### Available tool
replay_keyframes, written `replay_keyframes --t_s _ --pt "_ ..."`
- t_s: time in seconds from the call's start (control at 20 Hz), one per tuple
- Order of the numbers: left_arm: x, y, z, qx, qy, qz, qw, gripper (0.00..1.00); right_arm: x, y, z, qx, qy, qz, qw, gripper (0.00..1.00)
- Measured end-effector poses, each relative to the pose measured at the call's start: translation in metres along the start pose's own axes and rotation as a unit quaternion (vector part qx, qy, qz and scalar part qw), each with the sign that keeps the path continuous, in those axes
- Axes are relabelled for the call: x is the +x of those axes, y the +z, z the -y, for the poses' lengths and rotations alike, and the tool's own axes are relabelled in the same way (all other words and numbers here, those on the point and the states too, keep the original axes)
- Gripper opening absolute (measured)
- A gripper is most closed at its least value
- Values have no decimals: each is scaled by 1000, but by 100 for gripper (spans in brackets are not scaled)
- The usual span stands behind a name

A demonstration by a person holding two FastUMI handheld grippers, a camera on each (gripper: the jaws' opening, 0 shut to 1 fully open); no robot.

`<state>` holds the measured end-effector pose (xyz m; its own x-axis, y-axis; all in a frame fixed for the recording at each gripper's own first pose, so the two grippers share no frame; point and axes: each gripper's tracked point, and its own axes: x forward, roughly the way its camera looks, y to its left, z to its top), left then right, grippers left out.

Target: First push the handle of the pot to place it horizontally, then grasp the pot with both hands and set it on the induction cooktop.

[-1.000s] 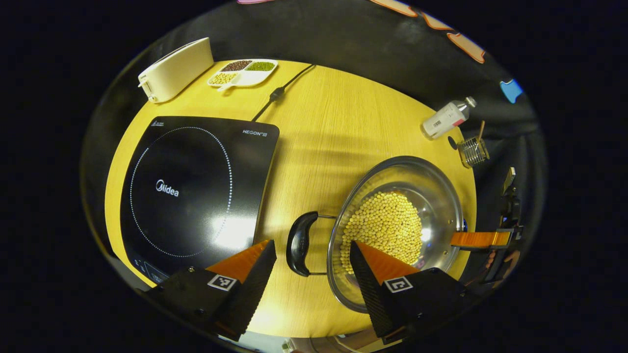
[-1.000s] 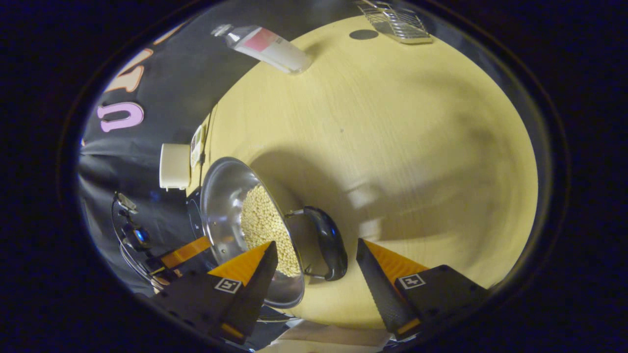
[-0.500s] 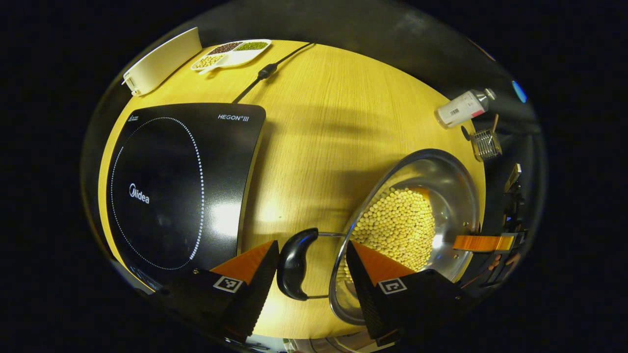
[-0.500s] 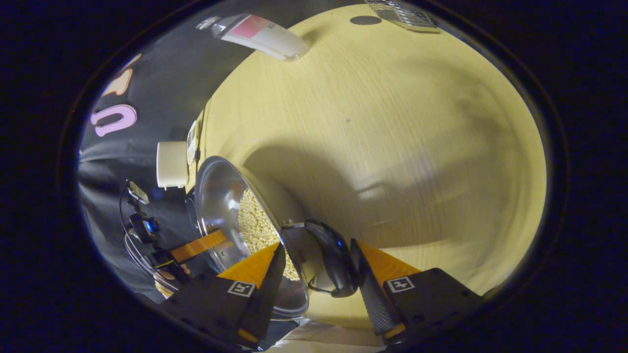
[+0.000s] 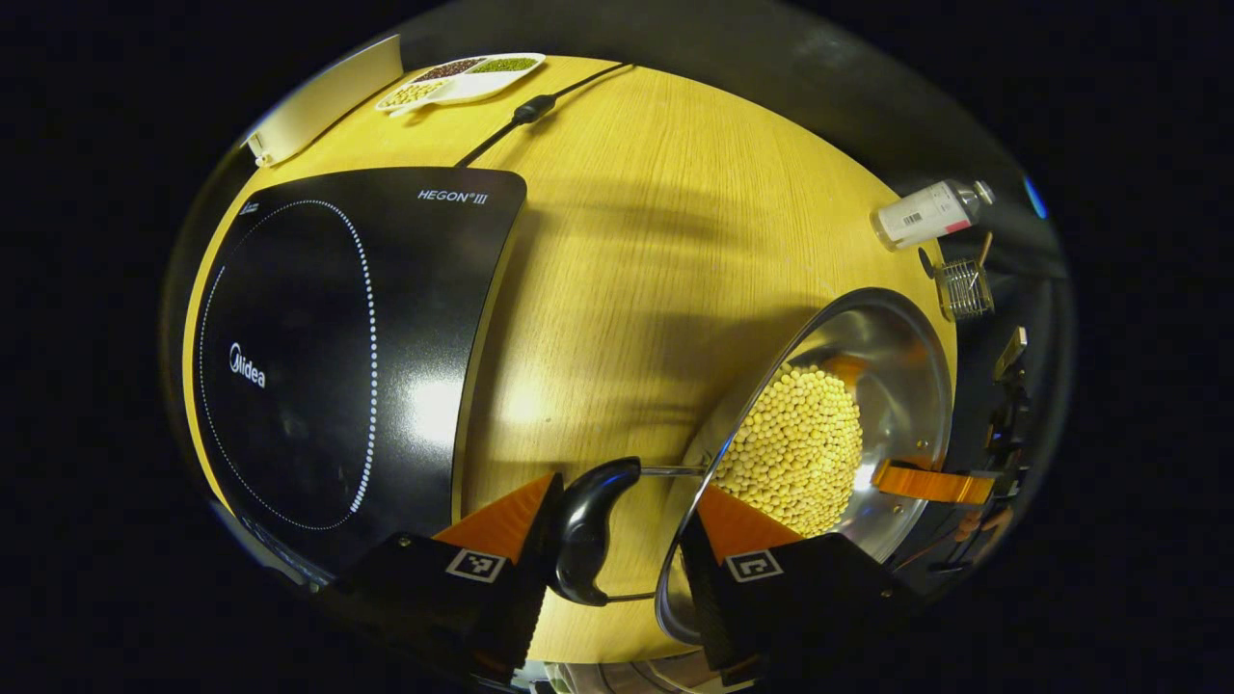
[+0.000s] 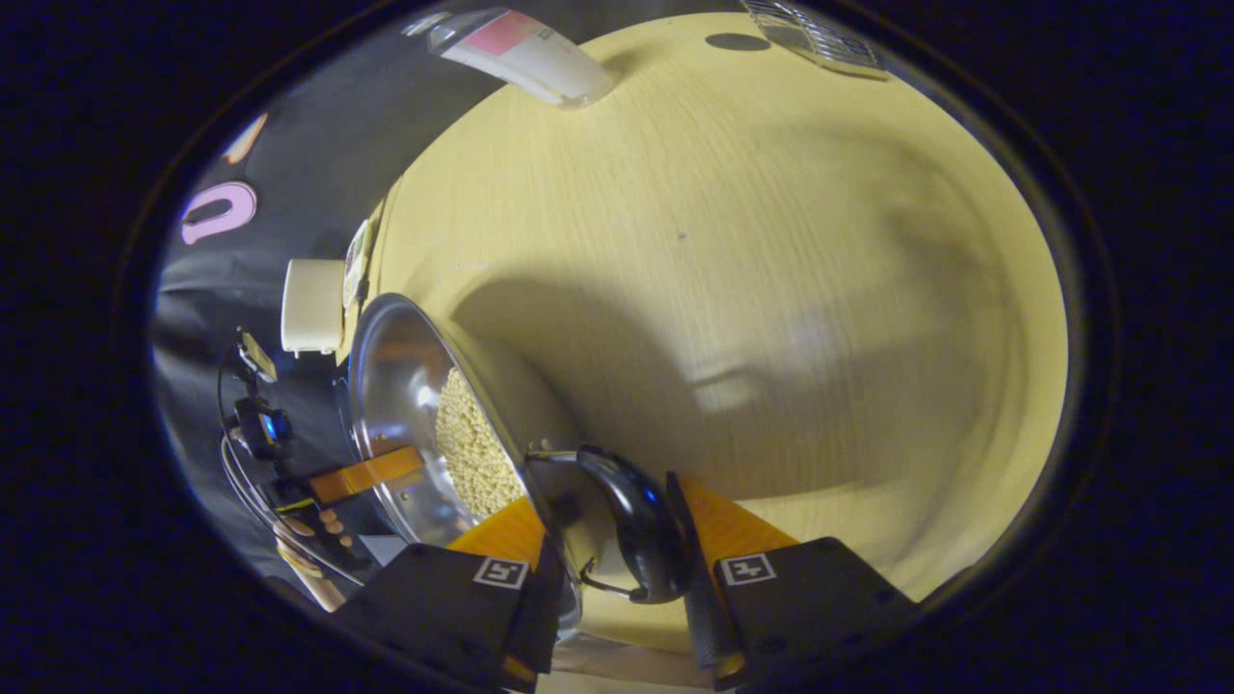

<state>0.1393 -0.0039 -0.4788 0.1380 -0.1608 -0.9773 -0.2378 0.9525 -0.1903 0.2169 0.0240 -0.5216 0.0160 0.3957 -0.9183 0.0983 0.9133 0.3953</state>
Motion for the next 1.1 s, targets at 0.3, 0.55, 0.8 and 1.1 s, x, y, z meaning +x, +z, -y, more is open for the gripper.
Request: replay_keyframes --t_s 0.3,0.55,0.8,1.1 --pt "-3 1 0 35 19 21 999 66 -5 5 2 -26 -23 35 999 48" --pt "-4 4 0 58 21 33 998 66 -23 -1 8 -39 -22 50 998 54" --pt "-3 7 0 72 15 38 997 66 -46 -20 14 -38 -23 60 997 54" --pt "0 14 -1 86 6 35 996 66 -72 -55 27 -22 -31 66 997 54"
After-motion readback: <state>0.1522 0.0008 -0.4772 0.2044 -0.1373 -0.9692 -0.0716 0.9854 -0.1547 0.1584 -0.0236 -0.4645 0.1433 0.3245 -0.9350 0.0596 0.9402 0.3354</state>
